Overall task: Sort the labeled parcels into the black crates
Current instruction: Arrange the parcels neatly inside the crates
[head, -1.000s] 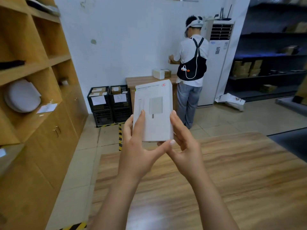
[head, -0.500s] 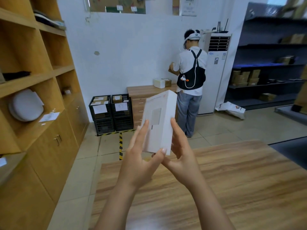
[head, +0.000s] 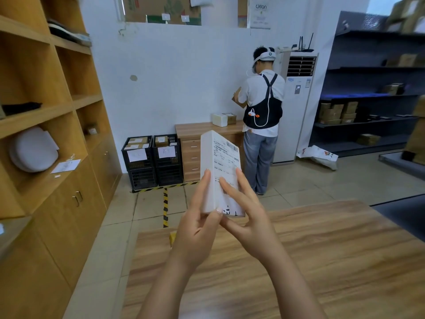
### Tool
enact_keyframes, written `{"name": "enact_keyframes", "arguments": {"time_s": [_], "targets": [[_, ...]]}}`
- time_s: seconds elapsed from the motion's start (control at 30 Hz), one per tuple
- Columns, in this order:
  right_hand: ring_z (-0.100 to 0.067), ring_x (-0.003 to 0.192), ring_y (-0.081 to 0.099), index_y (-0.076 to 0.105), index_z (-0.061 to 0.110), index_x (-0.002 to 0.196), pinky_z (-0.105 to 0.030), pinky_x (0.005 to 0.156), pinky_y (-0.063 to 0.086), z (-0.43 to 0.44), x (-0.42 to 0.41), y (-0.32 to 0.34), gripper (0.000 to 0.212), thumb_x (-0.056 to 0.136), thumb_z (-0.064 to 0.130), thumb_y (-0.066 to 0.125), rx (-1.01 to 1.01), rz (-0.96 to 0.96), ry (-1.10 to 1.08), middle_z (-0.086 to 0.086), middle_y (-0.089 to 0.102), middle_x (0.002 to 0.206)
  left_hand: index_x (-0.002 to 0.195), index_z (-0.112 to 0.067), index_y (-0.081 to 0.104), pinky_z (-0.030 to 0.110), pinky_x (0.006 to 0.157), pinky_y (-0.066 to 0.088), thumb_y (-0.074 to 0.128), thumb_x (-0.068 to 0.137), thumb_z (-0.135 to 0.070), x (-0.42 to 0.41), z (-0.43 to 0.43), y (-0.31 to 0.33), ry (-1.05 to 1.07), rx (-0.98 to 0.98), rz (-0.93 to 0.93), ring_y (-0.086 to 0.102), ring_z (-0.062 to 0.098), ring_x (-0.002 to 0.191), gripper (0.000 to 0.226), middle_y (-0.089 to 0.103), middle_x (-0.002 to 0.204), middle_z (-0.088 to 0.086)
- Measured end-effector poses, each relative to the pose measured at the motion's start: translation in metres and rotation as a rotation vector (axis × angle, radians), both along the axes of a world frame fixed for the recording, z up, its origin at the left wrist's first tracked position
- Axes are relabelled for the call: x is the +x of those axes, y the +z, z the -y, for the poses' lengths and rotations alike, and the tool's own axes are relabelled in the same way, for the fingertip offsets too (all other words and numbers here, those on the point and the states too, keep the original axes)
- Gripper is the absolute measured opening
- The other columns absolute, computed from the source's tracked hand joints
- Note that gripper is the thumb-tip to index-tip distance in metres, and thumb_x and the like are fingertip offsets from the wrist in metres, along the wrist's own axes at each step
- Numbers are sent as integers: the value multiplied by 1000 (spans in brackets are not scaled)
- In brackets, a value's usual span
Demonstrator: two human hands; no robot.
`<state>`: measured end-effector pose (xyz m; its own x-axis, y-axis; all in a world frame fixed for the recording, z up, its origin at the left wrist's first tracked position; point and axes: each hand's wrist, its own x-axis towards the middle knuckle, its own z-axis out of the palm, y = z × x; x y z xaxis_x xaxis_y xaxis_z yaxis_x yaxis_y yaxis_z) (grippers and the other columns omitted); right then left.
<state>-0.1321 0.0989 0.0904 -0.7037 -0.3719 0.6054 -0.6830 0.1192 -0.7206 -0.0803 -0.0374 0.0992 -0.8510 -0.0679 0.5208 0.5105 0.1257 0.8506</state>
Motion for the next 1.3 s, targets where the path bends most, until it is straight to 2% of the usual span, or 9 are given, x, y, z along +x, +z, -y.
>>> {"name": "enact_keyframes", "arguments": {"time_s": [0.13,0.27,0.5,0.67,0.77,0.87,0.97,1.07,1.3], "targets": [[8,144,10,55,45,131,-4,103,28,-6,-6,-3,69,77,10,81,-35,23,-85,13,8,161,145,-42,32,29,96,51,45,90,-13,-4,4,-4,43,41,0,47,2,129,64,43,144,-25],[6,146,6,50,49,134,-25,114,25,-11,-10,1,76,74,16,84,-16,65,-133,11,10,162,143,-52,33,39,98,51,47,90,-18,-10,11,-6,126,-51,-14,43,11,135,64,36,151,-20],[6,145,12,51,44,134,-31,114,33,-13,-8,3,74,76,9,81,-26,18,-140,12,17,161,149,-46,21,27,105,44,70,87,-28,-9,19,-5,207,-280,-49,36,4,139,81,31,154,-18],[3,146,14,52,35,135,-9,108,26,-17,-7,11,73,75,4,80,14,-108,-174,6,18,161,150,-50,8,42,110,41,75,80,-39,-8,22,4,265,-433,-88,29,4,142,97,26,156,-18],[0,146,15,53,29,136,-7,107,25,-20,-7,12,72,74,2,80,34,-164,-190,2,20,161,151,-48,9,34,112,38,70,78,-49,-7,23,5,319,-517,-129,26,2,143,95,22,158,-19],[-3,147,16,52,27,136,-9,108,26,-21,-6,15,73,74,-2,79,39,-211,-177,0,19,161,148,-53,10,13,109,31,61,75,-57,-6,25,5,356,-548,-135,23,-2,143,89,25,157,-17],[-4,147,16,52,26,137,-9,108,26,-21,-5,17,74,75,-4,78,45,-239,-177,1,18,161,149,-50,15,-3,99,24,71,77,-44,-7,26,4,390,-563,-164,21,-7,141,91,23,158,-18],[-4,148,15,52,25,137,-7,106,26,-21,-4,19,72,76,-3,77,50,-271,-192,0,19,161,149,-47,20,-6,93,27,79,77,-30,-7,25,4,409,-582,-212,20,-11,140,95,15,159,-23],[-6,148,16,51,24,138,-9,107,28,-26,1,21,72,76,-3,77,52,-273,-202,2,18,161,150,-42,23,-4,97,27,79,76,-27,-6,22,7,406,-587,-242,20,-7,142,95,17,159,-19]]}}
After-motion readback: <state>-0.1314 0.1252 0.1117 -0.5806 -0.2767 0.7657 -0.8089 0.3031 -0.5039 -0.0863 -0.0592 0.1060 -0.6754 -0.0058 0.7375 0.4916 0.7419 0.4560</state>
